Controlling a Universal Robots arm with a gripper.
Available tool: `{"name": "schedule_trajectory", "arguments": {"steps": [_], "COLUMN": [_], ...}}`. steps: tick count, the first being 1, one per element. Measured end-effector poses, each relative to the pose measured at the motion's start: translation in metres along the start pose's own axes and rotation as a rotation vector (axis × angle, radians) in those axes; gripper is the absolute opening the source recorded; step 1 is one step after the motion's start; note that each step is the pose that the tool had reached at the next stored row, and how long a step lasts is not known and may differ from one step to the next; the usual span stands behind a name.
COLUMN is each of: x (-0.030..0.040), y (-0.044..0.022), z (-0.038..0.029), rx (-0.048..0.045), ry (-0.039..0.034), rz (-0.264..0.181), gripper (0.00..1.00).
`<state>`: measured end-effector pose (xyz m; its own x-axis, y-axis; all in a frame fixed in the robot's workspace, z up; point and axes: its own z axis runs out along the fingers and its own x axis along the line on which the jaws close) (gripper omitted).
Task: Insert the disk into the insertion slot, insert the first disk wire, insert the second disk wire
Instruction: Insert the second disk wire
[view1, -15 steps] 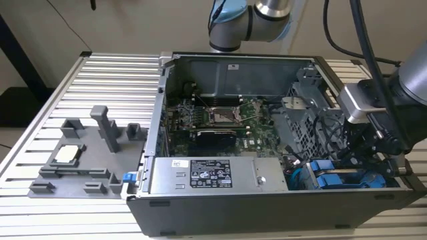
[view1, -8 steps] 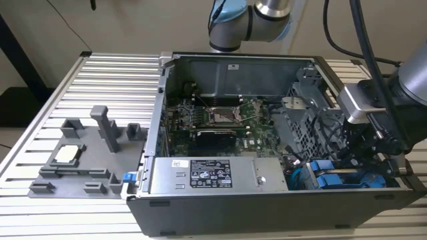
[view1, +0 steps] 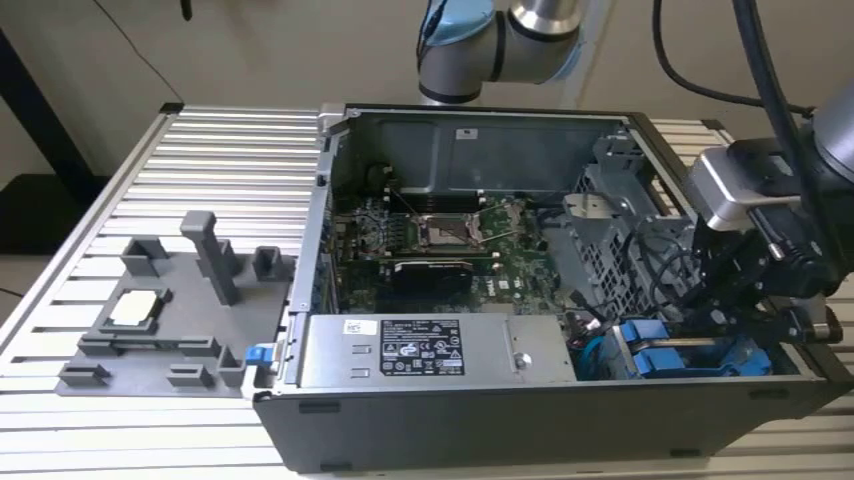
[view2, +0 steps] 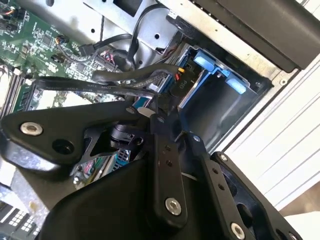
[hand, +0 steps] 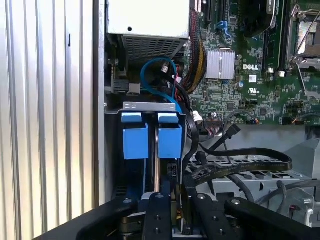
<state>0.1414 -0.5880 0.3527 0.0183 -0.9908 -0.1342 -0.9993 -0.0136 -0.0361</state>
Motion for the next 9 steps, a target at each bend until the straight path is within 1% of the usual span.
{"name": "schedule_trajectory", "arguments": {"steps": [6,7,9], "x": [-0.0036,-0.0038,-0.0038], "y": [-0.001,-0.0011,-0.0011], "z": [-0.0266,-0.028,-0.0279], "rx": [-0.0002,-0.0002,-0.0003], "ry": [0.0002,0.0003,0.0001], "rz": [0.0,0.0,0.0], "gripper": [0.24,0.24,0.24]}}
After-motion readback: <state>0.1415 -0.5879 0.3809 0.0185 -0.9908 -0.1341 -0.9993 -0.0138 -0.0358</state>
